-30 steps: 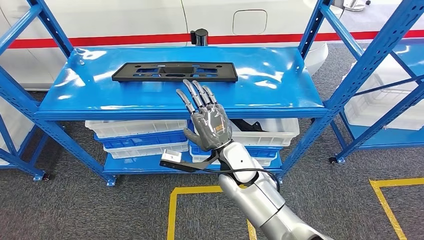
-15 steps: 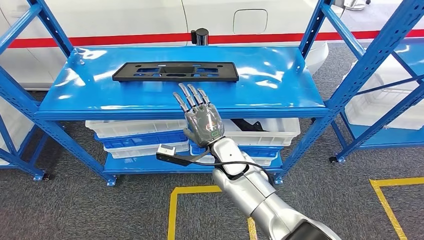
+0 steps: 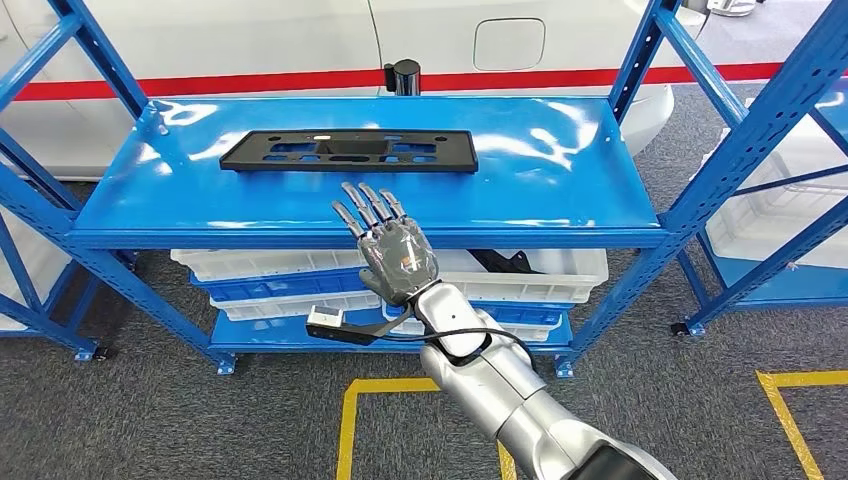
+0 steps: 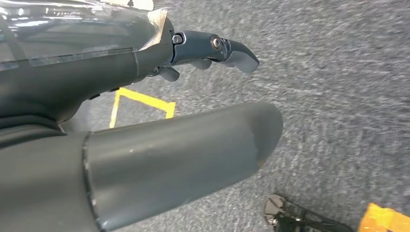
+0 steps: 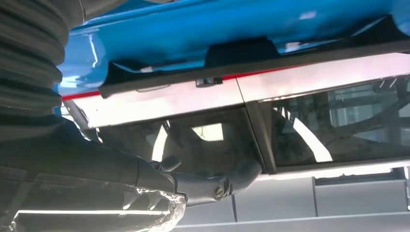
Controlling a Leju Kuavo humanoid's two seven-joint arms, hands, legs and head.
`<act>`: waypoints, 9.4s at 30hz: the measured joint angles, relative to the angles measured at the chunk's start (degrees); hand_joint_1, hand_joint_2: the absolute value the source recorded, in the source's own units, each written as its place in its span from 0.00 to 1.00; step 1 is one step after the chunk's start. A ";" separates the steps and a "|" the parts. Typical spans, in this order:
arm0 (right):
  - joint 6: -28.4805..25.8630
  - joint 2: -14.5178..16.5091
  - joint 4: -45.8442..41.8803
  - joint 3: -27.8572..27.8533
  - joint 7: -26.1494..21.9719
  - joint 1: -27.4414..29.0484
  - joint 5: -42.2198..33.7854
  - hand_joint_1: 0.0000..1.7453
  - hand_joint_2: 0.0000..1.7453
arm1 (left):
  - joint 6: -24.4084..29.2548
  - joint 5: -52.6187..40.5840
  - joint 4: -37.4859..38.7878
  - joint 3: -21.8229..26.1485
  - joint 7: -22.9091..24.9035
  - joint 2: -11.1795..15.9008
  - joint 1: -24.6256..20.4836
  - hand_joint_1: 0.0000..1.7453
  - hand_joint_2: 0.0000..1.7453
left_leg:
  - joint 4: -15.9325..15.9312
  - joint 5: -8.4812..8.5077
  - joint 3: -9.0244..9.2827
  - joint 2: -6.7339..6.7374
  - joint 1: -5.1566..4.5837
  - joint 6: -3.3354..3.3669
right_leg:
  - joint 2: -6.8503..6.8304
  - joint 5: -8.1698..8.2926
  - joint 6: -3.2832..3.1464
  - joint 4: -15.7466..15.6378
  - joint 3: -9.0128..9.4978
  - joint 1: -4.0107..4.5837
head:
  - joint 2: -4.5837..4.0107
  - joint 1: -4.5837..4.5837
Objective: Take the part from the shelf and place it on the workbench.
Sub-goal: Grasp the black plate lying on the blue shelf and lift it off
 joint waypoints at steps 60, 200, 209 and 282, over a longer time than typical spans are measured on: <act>0.20 -0.64 3.96 2.32 15.13 -0.20 5.46 0.00 1.00 | 3.76 -2.10 0.47 -1.88 1.38 0.31 -0.18 0.00 0.00 | -0.33 1.03 -1.00 0.68 -0.91 1.32 | 0.58 1.78 -1.59 -0.98 -0.07 1.60 | 0.01 -0.11; 7.82 8.93 15.32 -29.21 -4.01 -16.30 -28.74 1.00 1.00 | 8.91 -8.23 0.47 -5.74 -0.30 0.31 -0.17 0.00 0.00 | -0.33 1.03 -0.62 0.76 -0.96 1.32 | 0.59 1.79 -1.58 -0.98 0.29 1.58 | 0.01 -0.11; 14.72 9.73 13.40 -33.46 -11.94 -17.02 -40.82 1.00 1.00 | 8.40 -8.28 0.47 -5.75 -0.37 0.27 -0.15 0.00 0.00 | -0.33 1.03 -0.63 0.76 -0.96 1.32 | 0.59 1.79 -1.58 -0.98 0.28 1.58 | 0.01 -0.11; 35.27 3.20 -37.27 -12.01 -12.70 2.45 -90.77 1.00 1.00 | 6.83 -3.04 0.47 -3.17 -1.05 -1.16 0.04 0.00 1.00 | 3.83 -1.41 -3.67 1.45 -0.11 -0.02 | 0.50 0.15 -1.26 -1.23 2.43 -0.28 | 0.01 -0.14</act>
